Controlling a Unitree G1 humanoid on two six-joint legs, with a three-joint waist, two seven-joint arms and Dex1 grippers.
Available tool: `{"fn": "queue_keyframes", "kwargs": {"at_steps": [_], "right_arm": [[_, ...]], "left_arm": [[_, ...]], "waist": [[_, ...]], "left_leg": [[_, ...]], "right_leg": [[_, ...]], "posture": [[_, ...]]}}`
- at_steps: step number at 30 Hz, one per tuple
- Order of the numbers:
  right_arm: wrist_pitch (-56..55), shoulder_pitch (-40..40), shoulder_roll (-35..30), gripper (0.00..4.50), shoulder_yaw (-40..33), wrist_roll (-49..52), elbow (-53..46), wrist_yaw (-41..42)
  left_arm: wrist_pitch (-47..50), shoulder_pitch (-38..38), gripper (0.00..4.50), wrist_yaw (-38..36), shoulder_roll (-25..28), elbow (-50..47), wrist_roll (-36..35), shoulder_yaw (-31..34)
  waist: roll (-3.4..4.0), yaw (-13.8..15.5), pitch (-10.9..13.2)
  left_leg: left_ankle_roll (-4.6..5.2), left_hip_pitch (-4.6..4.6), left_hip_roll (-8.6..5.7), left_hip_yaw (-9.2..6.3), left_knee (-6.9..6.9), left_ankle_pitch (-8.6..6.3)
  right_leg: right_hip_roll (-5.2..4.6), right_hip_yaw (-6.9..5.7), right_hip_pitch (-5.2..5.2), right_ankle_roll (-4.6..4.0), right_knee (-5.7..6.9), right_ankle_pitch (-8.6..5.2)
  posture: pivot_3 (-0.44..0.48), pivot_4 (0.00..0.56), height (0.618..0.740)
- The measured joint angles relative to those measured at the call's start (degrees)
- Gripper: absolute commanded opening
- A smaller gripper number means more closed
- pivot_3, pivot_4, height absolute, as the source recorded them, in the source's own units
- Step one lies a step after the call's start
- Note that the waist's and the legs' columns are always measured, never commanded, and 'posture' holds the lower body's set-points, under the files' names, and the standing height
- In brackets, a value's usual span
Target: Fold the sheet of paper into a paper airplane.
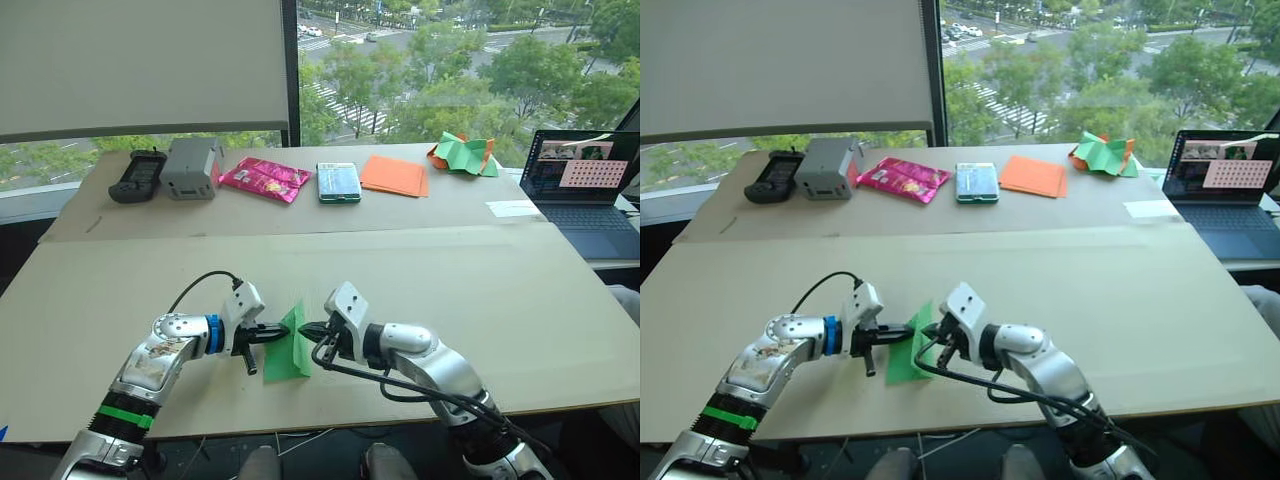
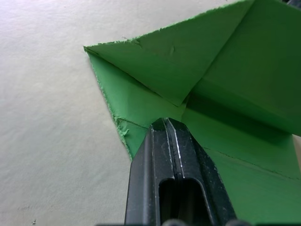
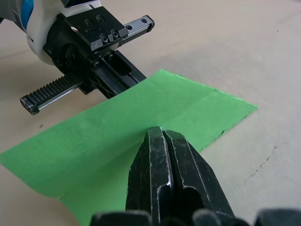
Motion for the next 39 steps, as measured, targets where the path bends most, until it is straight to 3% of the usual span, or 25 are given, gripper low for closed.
{"fn": "queue_keyframes", "kwargs": {"at_steps": [11, 19, 24, 29, 39], "right_arm": [[-4.5, -5.0, 4.1, 0.00, 1.8, -2.4, 8.9, -0.9], [-5.7, -5.4, 4.1, 0.00, 3.6, -4.5, 12.3, -0.7], [-6.3, -5.6, 4.1, 0.00, 3.6, -5.0, 12.8, -0.4], [-6.4, -5.8, 4.2, 0.00, 3.6, -5.4, 13.2, 0.0], [-6.3, -6.9, 3.4, 0.00, 1.2, -5.5, 13.2, 0.4]], "left_arm": [[1.1, 1.1, 0.01, 1.0, 0.1, -1.6, -0.2, 0.9], [5.4, 3.4, 0.01, 2.7, 6.2, -4.0, -1.6, 7.9], [7.6, 3.4, 0.01, 2.8, 4.9, -7.7, -5.9, 11.1], [8.1, 4.1, 0.01, 2.1, 2.7, -10.0, -7.5, 8.8], [0.3, 4.7, 0.01, 1.4, 2.3, -4.0, -1.7, 2.8]], "waist": [[0.01, -0.1, 0.0], [0.04, -0.4, 0.1], [0.03, 0.1, 0.1], [0.02, -0.1, 0.1], [0.03, 0.1, 0.0]], "left_leg": [[0.36, -0.01, 0.01, -0.02, 0.01, 0.22], [0.42, -0.09, 0.04, -0.05, -0.10, 0.26], [0.29, -0.14, 0.03, -0.04, -0.06, 0.18], [0.35, -0.12, 0.03, -0.04, -0.06, 0.22], [0.25, -0.08, 0.03, -0.05, -0.03, 0.16]], "right_leg": [[0.05, 0.02, 0.02, 0.04, 0.06, 0.03], [0.09, 0.03, -0.09, 0.03, 0.14, 0.04], [0.08, 0.04, -0.03, 0.03, 0.01, 0.04], [0.09, 0.04, 0.00, 0.03, 0.09, 0.05], [0.12, 0.05, -0.01, 0.02, 0.05, 0.04]], "posture": [[0.000, 0.150, 0.706], [0.000, 0.150, 0.706], [0.000, 0.150, 0.706], [0.000, 0.150, 0.706], [0.000, 0.150, 0.706]]}}
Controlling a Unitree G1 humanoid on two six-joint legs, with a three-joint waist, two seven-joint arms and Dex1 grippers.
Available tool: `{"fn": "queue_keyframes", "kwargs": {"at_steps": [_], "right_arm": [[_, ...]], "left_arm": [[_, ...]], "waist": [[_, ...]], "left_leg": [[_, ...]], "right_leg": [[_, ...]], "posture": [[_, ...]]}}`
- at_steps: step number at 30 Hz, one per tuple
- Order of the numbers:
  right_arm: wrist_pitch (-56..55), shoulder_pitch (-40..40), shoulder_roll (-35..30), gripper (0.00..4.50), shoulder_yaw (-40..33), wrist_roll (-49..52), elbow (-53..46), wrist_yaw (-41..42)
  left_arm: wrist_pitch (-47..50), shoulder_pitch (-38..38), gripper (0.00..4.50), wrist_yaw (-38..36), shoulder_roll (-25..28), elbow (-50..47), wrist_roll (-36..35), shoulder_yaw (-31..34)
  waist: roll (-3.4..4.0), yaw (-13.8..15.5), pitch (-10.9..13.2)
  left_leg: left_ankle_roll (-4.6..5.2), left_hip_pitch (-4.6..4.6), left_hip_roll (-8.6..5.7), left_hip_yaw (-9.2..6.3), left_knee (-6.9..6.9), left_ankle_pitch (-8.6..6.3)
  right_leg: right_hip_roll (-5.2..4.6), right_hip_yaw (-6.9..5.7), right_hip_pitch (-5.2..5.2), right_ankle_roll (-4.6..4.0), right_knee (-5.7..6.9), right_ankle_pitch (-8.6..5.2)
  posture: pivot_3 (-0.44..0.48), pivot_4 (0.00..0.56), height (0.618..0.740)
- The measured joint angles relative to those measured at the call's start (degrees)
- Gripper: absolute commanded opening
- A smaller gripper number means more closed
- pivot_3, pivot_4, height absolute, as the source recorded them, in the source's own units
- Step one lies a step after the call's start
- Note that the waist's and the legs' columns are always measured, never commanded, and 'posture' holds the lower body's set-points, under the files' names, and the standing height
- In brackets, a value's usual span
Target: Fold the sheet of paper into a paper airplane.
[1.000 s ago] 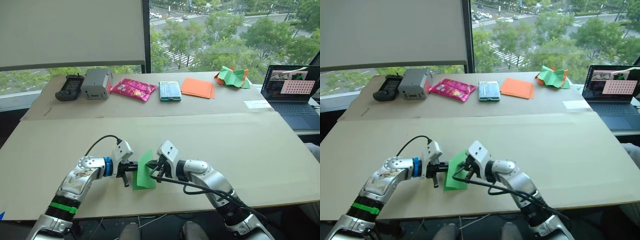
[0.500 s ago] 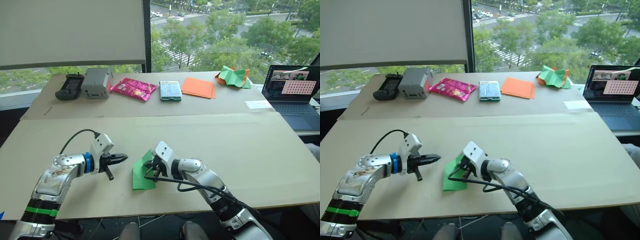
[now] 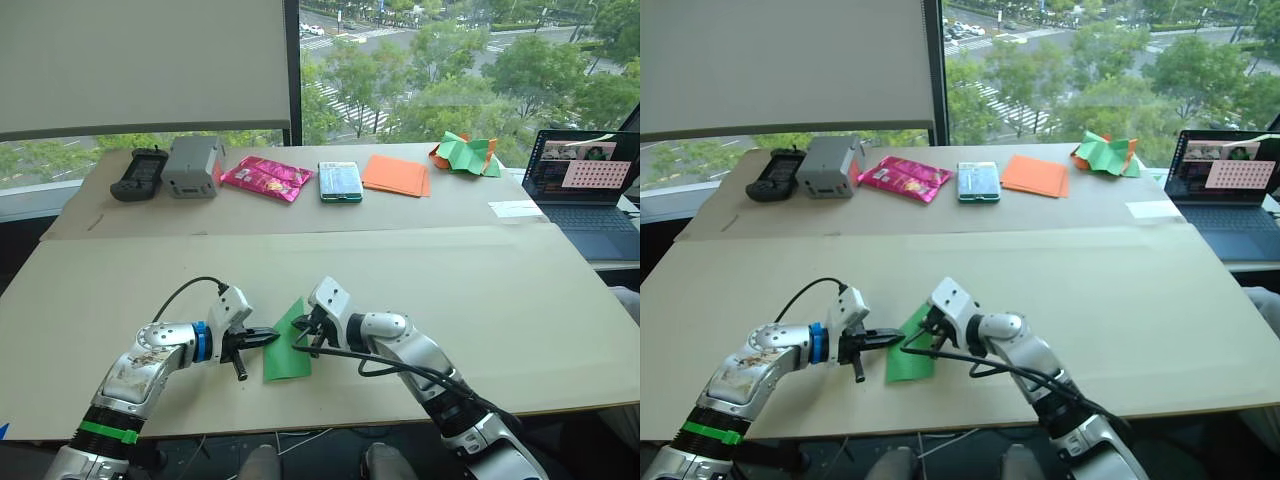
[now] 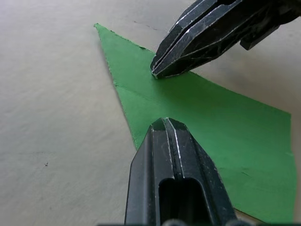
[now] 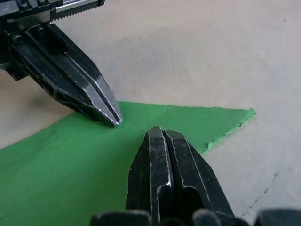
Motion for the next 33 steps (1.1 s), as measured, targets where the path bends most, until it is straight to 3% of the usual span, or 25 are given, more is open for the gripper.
{"fn": "queue_keyframes", "kwargs": {"at_steps": [12, 24, 33], "right_arm": [[-5.0, -2.6, 0.2, 0.00, 0.3, -1.2, 8.2, 1.1], [-14.8, -11.6, 2.0, 0.00, -2.7, -1.4, 26.4, 0.5], [-17.4, -8.6, 1.8, 0.00, -2.9, -3.1, 24.4, 1.5]], "left_arm": [[-2.7, 1.4, 0.01, 0.0, 0.2, -0.9, 2.0, -1.2], [-2.6, 3.3, 0.01, 0.0, 0.3, -3.1, 1.9, -0.9], [-2.3, 4.0, 0.01, 0.5, 0.3, -3.7, 1.9, -0.9]], "waist": [[0.21, -0.2, -0.2], [0.42, -0.2, -0.4], [0.50, -0.2, -0.7]], "left_leg": [[0.07, 0.22, 0.00, 0.00, 0.00, 0.04], [0.18, 0.24, -0.01, 0.01, 0.02, 0.11], [0.20, 0.31, -0.01, 0.01, 0.03, 0.12]], "right_leg": [[0.00, 0.01, 0.14, 0.00, 0.06, 0.00], [0.00, 0.03, 0.18, 0.00, 0.13, 0.00], [0.00, 0.05, 0.21, 0.00, 0.28, 0.00]], "posture": [[0.000, 0.150, 0.706], [0.000, 0.150, 0.706], [0.000, 0.150, 0.706]]}}
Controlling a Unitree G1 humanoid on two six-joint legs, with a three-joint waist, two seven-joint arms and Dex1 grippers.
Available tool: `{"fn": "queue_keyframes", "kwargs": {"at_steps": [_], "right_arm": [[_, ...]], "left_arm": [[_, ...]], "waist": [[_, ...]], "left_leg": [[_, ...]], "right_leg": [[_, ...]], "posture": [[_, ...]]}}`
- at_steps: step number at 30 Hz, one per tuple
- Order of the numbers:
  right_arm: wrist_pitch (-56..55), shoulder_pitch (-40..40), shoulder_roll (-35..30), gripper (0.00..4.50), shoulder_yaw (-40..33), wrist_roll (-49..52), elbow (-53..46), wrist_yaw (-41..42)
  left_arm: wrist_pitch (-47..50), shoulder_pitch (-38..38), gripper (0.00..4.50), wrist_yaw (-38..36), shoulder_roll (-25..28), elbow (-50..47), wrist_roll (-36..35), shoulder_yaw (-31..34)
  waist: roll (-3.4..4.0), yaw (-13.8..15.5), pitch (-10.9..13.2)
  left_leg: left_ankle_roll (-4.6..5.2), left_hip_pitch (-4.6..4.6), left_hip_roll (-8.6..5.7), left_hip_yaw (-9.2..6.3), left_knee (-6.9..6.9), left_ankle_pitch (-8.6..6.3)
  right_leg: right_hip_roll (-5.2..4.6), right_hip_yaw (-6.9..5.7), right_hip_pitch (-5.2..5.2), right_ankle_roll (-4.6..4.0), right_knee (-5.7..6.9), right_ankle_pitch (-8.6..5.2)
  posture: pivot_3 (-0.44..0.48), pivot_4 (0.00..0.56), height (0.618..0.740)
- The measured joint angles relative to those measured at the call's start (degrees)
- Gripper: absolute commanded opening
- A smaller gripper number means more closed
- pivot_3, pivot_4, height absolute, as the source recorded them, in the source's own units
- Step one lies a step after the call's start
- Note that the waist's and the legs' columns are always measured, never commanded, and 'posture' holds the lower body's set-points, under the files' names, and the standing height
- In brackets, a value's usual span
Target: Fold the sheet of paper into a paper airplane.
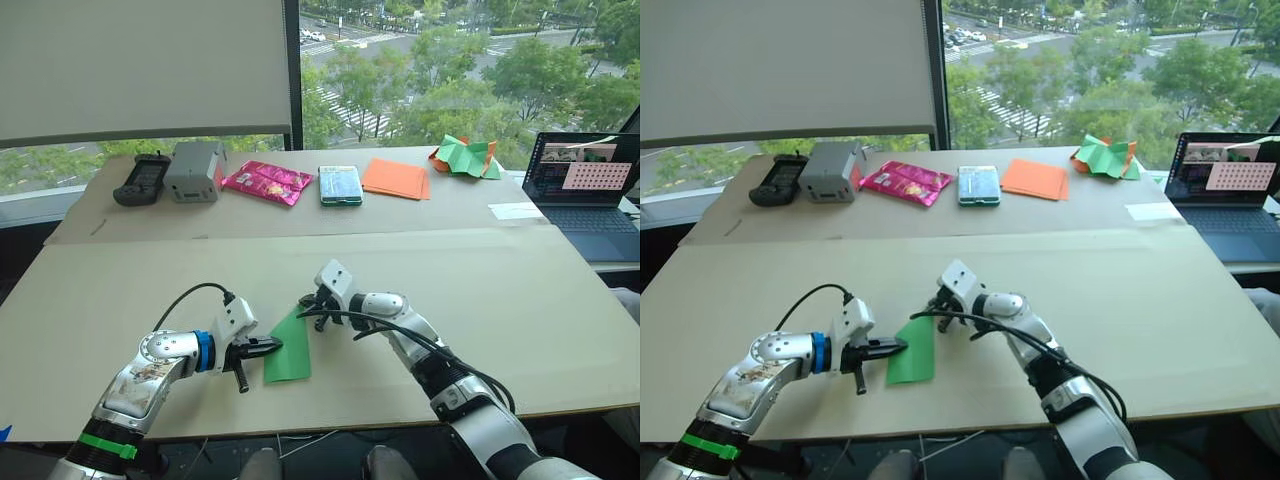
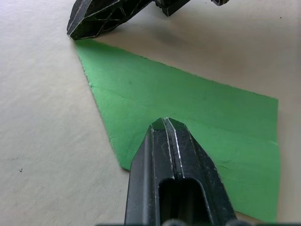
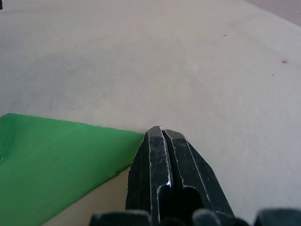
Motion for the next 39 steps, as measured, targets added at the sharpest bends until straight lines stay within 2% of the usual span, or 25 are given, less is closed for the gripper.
{"fn": "queue_keyframes", "kwargs": {"at_steps": [14, 18, 22, 26, 30, 33, 39], "right_arm": [[0.4, 7.8, -1.1, 0.00, 1.9, -3.7, -10.8, -0.3], [1.0, 6.8, -0.1, 0.00, -0.9, -2.9, -9.6, -2.6], [1.9, 5.3, -0.5, 0.00, -5.1, -1.7, -9.2, -4.3], [2.8, 4.5, -0.9, 0.00, -6.7, 0.8, -13.5, -2.4], [5.3, 7.5, -1.9, 0.00, -2.9, 3.8, -21.5, 4.2], [7.1, 9.8, -2.8, 0.00, 0.6, 3.8, -22.2, 6.4], [7.4, 11.6, -4.7, 0.00, 1.6, 3.5, -21.6, 7.6]], "left_arm": [[0.3, -0.5, 0.01, 0.8, -0.2, 0.6, 0.0, -0.4], [0.5, -0.7, 0.01, 1.2, -0.3, 0.2, -0.1, -0.4], [0.5, -0.5, 0.01, 1.2, -0.3, -0.3, -0.3, -0.4], [0.5, -0.5, 0.01, 0.8, -0.3, -0.4, -0.3, -0.4], [0.6, -0.5, 0.01, 0.6, -0.3, -0.5, -0.3, -0.5], [0.6, -0.6, 0.01, 0.8, -0.4, -0.5, -0.3, -0.6], [0.8, -0.5, 0.01, 1.4, -0.5, -0.5, -0.3, -0.6]], "waist": [[-0.01, -0.3, -0.2], [-0.07, -0.3, 0.0], [-0.04, -0.1, 0.2], [0.01, 0.0, 0.2], [0.02, 0.1, 0.2], [0.03, 0.1, 0.2], [0.02, 0.0, 0.2]], "left_leg": [[-0.18, 0.20, 0.01, 0.02, -0.02, -0.11], [-0.41, 0.06, 0.01, 0.01, -0.02, -0.25], [-0.22, -0.19, 0.00, 0.01, 0.10, -0.13], [0.01, -0.25, 0.00, 0.01, 0.23, 0.00], [0.02, -0.20, 0.01, 0.01, 0.22, 0.01], [-0.05, -0.32, 0.01, 0.01, 0.31, -0.03], [-0.43, -0.32, 0.01, 0.01, 0.38, -0.27]], "right_leg": [[0.00, 0.02, 0.06, -0.08, 0.00, -0.11], [0.00, 0.02, -0.09, -0.08, 0.00, -0.10], [0.00, 0.02, -0.17, -0.05, 0.00, -0.08], [0.01, 0.02, -0.14, -0.01, 0.07, -0.05], [0.01, 0.01, -0.08, -0.01, 0.09, -0.06], [0.01, 0.01, -0.14, -0.02, 0.06, -0.06], [-0.01, 0.01, -0.16, -0.02, -0.07, -0.06]], "posture": [[0.000, 0.150, 0.706], [0.000, 0.150, 0.706], [0.000, 0.150, 0.706], [0.000, 0.150, 0.706], [0.000, 0.150, 0.706], [0.000, 0.150, 0.706], [0.000, 0.150, 0.706]]}}
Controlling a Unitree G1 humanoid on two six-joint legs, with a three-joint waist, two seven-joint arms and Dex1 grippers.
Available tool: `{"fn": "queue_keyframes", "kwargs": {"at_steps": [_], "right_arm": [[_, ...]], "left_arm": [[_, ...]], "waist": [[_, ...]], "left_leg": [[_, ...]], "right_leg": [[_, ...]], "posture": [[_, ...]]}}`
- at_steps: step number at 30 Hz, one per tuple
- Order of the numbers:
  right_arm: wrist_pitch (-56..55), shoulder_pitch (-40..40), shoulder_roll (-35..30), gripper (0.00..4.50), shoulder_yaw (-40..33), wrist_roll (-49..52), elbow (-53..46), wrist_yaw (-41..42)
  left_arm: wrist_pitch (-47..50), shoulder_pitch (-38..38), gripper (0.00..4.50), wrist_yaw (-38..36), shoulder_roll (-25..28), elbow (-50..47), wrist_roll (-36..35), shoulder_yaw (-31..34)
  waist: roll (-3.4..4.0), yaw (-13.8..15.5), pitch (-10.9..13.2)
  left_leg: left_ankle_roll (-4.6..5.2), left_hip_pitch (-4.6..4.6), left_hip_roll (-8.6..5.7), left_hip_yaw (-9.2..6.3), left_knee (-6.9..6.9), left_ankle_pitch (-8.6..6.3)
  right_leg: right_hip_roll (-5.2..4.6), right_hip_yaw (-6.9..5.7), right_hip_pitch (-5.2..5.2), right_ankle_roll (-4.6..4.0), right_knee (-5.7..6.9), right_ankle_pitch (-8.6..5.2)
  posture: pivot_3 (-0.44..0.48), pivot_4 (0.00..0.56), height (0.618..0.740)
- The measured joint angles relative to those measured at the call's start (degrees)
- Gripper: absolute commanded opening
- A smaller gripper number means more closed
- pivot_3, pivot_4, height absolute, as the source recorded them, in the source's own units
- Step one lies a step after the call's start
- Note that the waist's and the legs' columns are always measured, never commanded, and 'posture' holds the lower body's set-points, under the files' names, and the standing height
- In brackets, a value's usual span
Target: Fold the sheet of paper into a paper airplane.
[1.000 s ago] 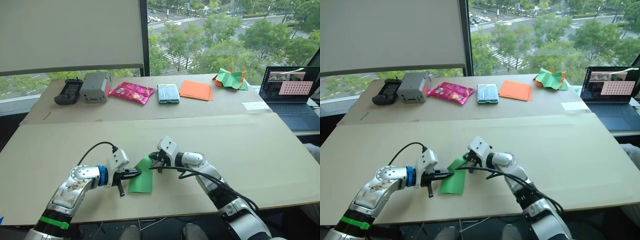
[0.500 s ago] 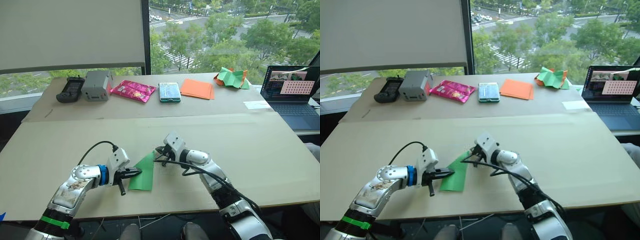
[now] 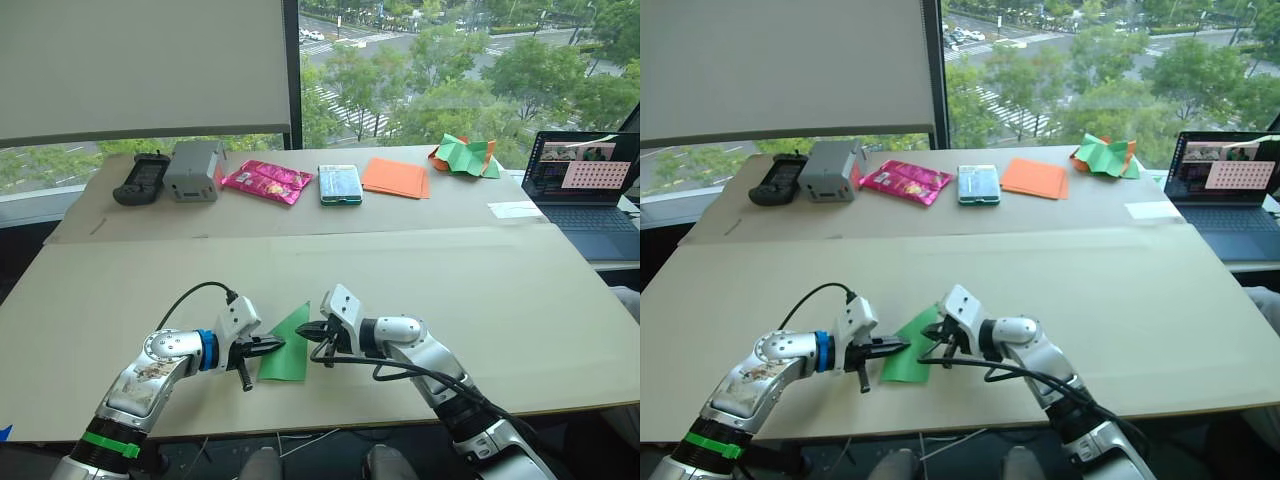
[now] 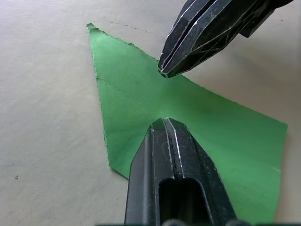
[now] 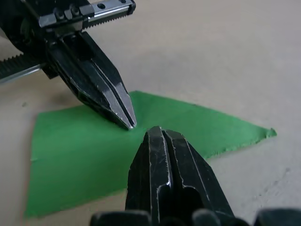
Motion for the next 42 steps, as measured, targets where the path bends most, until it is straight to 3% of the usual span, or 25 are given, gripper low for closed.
{"fn": "queue_keyframes", "kwargs": {"at_steps": [17, 19, 29, 42], "right_arm": [[-5.7, -10.4, 3.5, 0.00, -1.9, -2.1, 19.0, -5.5], [-5.9, -10.2, 3.3, 0.00, -1.9, -2.1, 18.6, -5.0], [-2.4, -2.3, 0.9, 0.00, -0.5, -2.4, 6.7, -3.8], [1.6, -1.0, -1.3, 0.00, 1.0, -3.4, 1.0, -2.6]], "left_arm": [[0.2, 0.2, 0.01, -0.1, -0.1, -0.4, 0.0, -0.5], [0.2, 0.2, 0.01, -0.2, -0.1, -0.5, 0.0, -0.5], [0.5, 0.5, 0.01, 0.3, -0.4, -0.8, -0.1, -0.6], [0.6, 0.3, 0.01, 0.3, -0.8, -0.7, -0.1, -0.9]], "waist": [[0.02, 0.1, -0.1], [0.07, 0.1, -0.1], [0.13, 0.1, -0.2], [0.11, 0.2, -0.2]], "left_leg": [[0.02, 0.06, -0.01, 0.00, 0.03, 0.01], [0.35, 0.07, -0.01, 0.00, 0.03, 0.22], [0.21, 0.09, -0.01, 0.00, 0.02, 0.13], [0.01, 0.08, -0.01, 0.00, 0.03, 0.00]], "right_leg": [[0.01, 0.01, 0.10, 0.00, 0.08, 0.00], [0.01, 0.01, 0.12, 0.01, 0.10, 0.01], [0.00, 0.01, 0.11, 0.01, 0.13, 0.00], [0.00, 0.01, 0.10, 0.00, 0.09, 0.00]], "posture": [[0.000, 0.150, 0.706], [0.000, 0.150, 0.706], [0.000, 0.150, 0.706], [0.000, 0.150, 0.706]]}}
